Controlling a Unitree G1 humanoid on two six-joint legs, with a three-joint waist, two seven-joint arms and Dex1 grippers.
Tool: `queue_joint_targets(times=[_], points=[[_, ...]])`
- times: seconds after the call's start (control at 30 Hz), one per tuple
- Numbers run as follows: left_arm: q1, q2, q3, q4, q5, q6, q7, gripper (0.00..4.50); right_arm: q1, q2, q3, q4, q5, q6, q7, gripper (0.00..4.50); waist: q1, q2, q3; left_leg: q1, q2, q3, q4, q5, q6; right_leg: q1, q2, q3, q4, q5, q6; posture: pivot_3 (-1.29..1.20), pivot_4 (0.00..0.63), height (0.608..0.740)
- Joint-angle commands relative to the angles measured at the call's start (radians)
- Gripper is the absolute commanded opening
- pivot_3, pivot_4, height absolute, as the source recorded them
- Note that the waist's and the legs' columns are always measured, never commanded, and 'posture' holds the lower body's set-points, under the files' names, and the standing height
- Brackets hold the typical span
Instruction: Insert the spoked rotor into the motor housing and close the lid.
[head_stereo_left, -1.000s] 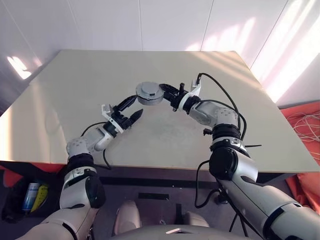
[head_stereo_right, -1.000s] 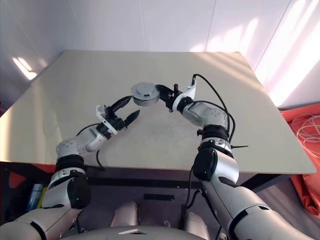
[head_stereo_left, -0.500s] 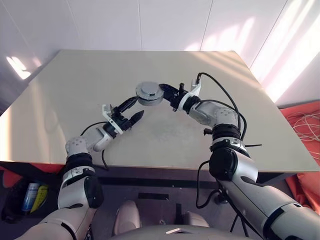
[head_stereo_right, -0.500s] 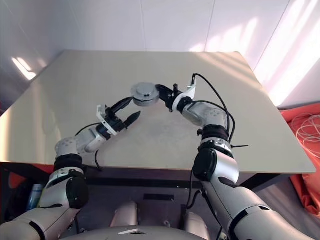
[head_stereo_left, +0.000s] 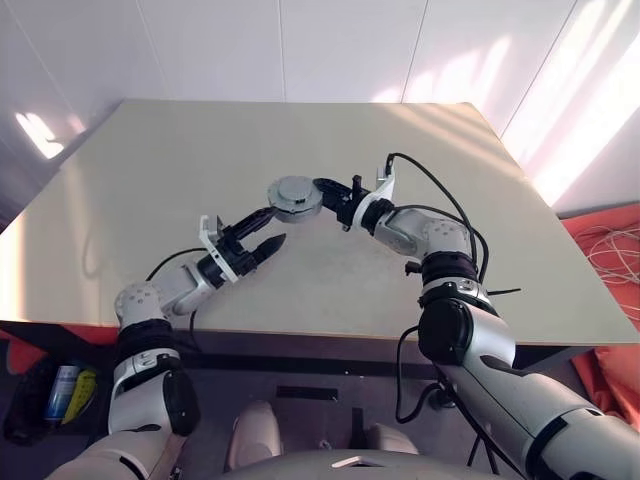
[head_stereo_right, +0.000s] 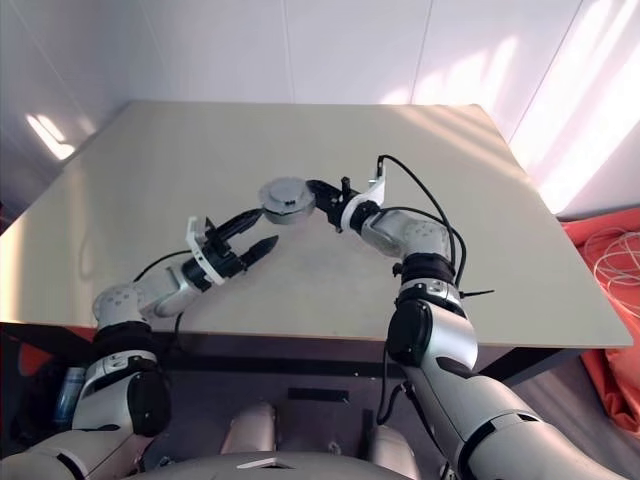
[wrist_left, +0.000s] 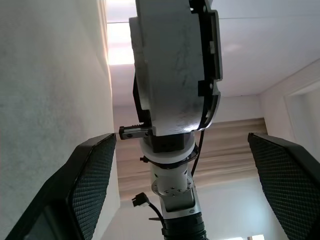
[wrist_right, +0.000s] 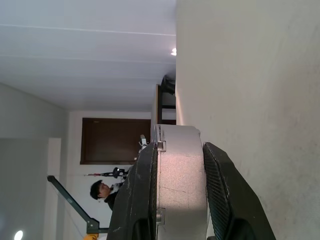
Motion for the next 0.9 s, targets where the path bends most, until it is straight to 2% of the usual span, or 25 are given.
queue_joint_targets(times=[0.03,0.3,0.9], points=[[-0.046,-0.009,0.02,-0.02,-0.039,-0.025,0.017,4.48,-0.021,-0.006,-0.004,-0.033,0.032,-0.002,0.035,1.17,-0.001,0.0,0.0,0.0,0.0,0.0,0.0,0.0,0.0,0.0,0.0,0.0,0.0,0.0,0.0,0.0,0.0,0.74],[-0.101,-0.014,0.055,0.049,-0.033,-0.129,0.041,4.48,-0.01,-0.01,0.003,-0.044,0.032,0.002,0.034,1.17,-0.001,0.0,0.0,0.0,0.0,0.0,0.0,0.0,0.0,0.0,0.0,0.0,0.0,0.0,0.0,0.0,0.0,0.74],[-0.22,-0.04,-0.021,0.248,0.104,-0.214,-0.079,4.48,-0.003,-0.002,0.014,-0.074,0.043,0.016,0.037,1.17,0.001,0.0,0.0,0.0,0.0,0.0,0.0,0.0,0.0,0.0,0.0,0.0,0.0,0.0,0.0,0.0,0.0,0.74]])
